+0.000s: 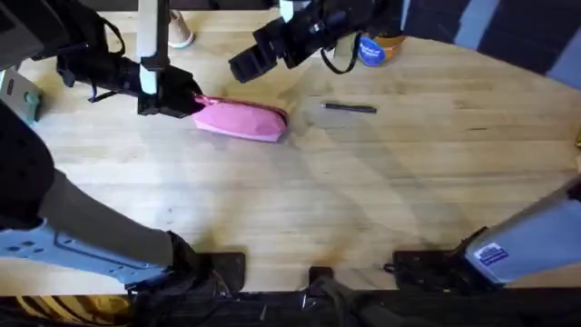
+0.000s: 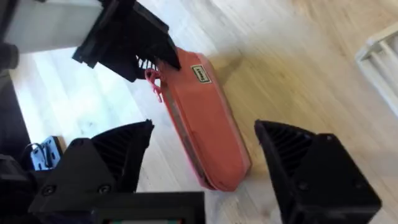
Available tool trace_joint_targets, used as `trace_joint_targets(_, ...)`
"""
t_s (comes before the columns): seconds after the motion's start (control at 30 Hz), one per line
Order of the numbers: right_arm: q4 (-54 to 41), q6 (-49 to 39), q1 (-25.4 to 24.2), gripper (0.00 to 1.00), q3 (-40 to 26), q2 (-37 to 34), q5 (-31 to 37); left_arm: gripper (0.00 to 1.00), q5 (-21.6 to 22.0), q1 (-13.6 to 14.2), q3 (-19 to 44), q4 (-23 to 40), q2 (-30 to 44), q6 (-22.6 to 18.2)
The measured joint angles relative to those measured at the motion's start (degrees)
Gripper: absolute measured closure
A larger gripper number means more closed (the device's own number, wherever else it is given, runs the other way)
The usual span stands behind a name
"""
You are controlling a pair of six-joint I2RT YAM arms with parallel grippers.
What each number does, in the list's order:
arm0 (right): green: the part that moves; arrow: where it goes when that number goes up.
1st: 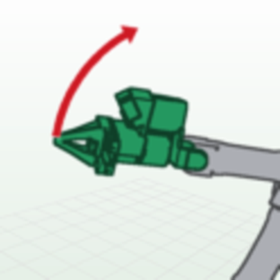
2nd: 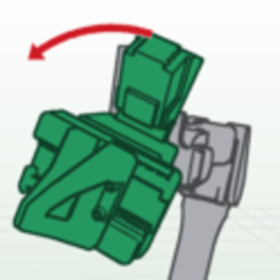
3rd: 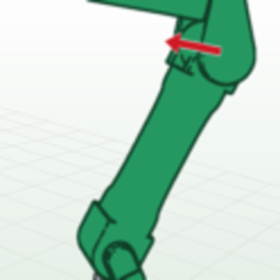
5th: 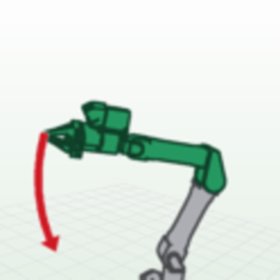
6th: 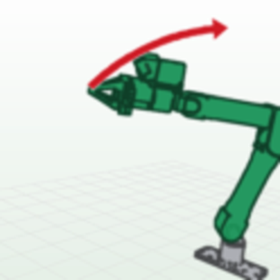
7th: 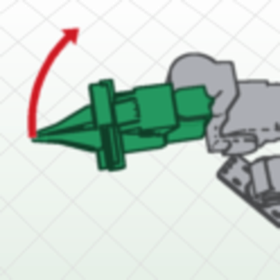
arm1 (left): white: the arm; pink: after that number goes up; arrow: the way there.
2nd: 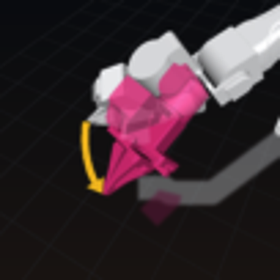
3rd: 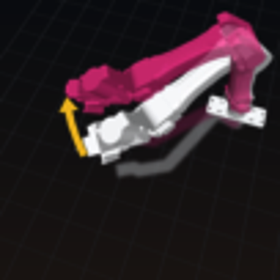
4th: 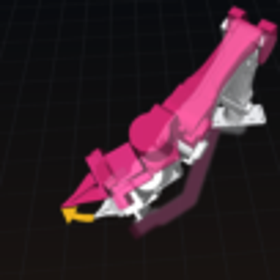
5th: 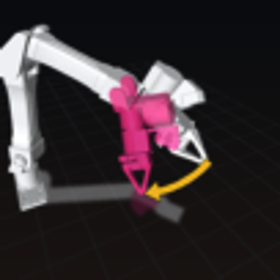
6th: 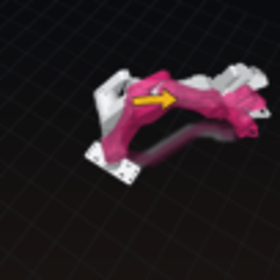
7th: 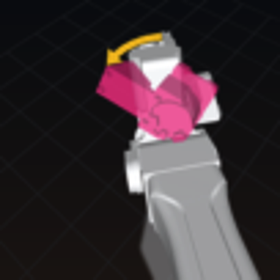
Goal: Unzip the bag, pick up the pens from the table one at a time and place them inside, then zip the bag closed.
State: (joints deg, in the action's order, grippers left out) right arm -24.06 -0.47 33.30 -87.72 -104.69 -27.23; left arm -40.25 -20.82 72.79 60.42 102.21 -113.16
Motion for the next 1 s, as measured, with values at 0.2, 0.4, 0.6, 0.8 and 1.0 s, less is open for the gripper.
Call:
trace_joint_targets(0.2, -0.41, -2.96, 0.21, 0.004, -0.68, 4.57, 2.30, 0.447, -0.11, 0.00, 0.00, -0.04, 0.00, -0.02)
trace_joint_targets(0.4, -1.77, -3.73, 2.01, 0.005, -0.74, 4.66, 2.85, 0.008, -0.22, 0.00, 0.00, 0.02, 0.00, 0.17)
trace_joint_targets(0.6, -1.72, -4.27, 3.93, 0.377, -0.74, 4.66, 3.03, 0.008, -0.15, 0.00, 0.00, -0.20, 0.00, 0.17)
trace_joint_targets(0.8, -2.42, -4.28, 4.83, 0.967, -0.74, 3.35, 3.03, 0.008, -0.02, -0.18, 0.00, 0.13, -0.57, 0.17)
trace_joint_targets(1.0, -2.99, -4.38, 5.54, 0.970, -0.74, -0.88, 3.13, 0.008, -0.04, -1.67, 0.00, 2.39, -6.20, 0.17)
